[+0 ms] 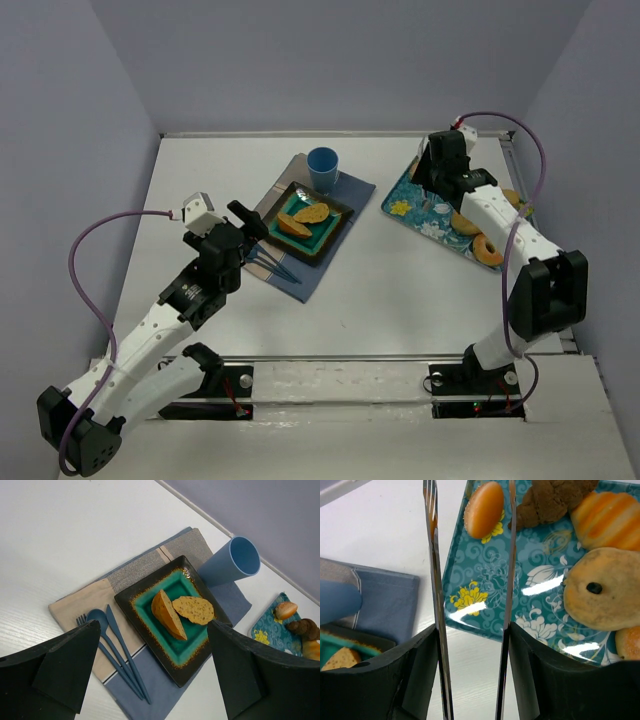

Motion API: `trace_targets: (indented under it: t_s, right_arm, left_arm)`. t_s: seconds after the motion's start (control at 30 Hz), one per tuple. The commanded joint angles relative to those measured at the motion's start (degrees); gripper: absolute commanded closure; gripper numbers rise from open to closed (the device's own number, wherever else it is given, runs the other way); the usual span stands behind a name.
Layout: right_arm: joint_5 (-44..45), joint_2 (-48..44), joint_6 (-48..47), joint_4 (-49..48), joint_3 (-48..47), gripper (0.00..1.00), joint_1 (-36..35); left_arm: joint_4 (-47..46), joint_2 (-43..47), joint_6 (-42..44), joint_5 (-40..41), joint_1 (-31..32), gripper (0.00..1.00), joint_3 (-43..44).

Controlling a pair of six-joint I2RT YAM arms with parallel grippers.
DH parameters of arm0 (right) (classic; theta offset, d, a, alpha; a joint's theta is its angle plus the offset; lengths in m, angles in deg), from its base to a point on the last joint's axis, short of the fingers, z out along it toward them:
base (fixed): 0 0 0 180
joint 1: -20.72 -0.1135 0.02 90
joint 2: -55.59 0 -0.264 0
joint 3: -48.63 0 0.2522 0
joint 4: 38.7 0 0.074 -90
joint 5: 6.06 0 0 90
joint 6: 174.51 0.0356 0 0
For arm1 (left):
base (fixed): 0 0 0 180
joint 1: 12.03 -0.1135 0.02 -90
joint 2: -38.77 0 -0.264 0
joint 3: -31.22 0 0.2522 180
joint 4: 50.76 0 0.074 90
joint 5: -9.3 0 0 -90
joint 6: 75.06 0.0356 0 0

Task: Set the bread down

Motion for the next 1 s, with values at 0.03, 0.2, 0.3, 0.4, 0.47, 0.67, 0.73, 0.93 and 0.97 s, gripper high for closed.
trace_targets:
  t_s: [0.03, 0.2, 0.3, 0.4, 0.47, 0.67, 0.73, 0.93, 0.97]
  right_arm:
    - [1.0, 8.8, -3.2, 4.1, -10.9, 0.39, 1.9]
    - [-0.1, 14.5, -3.5, 5.5, -15.4, 0.38, 2.4]
    - [-0.8, 17.2, -3.2, 6.0, -17.1, 0.37, 3.0]
    - [-1.4, 19.3, -2.7, 6.7, -18.5, 0.37, 3.5]
    - [-1.9, 20.3, -2.6, 6.8, -19.0, 0.37, 3.5]
    - [-4.9, 25.2, -3.1, 6.8, -22.1, 0.37, 4.0]
    - [-5.7, 26.6, -2.9, 6.6, -23.1, 0.37, 4.0]
    - [-5.1, 27.1, -0.4, 6.8, -22.5, 0.43, 4.5]
    - [-4.1, 26.4, -0.2, 6.7, -21.7, 0.46, 4.5]
  left_arm:
    - [-1.6, -0.7, -0.6, 2.6, -0.2, 0.01, -0.1]
    - [-1.8, -1.2, -0.5, 2.6, -0.2, 0.01, 0.1]
    - [-1.8, -1.1, -0.5, 2.7, -0.3, 0.01, 0.0]
    - [-1.8, -1.0, -0.6, 2.6, -0.2, 0.01, 0.0]
    - [-1.9, -1.1, -0.6, 2.5, -0.2, 0.01, -0.1]
    - [-2.0, -1.1, -0.6, 2.5, -0.2, 0.01, -0.1]
    - [-2.0, -1.1, -0.6, 2.5, -0.2, 0.01, -0.2]
    - [-2.1, -0.9, -0.6, 2.5, -0.3, 0.01, -0.3]
    - [-2.1, -0.8, -0.6, 2.6, -0.2, 0.01, -0.3]
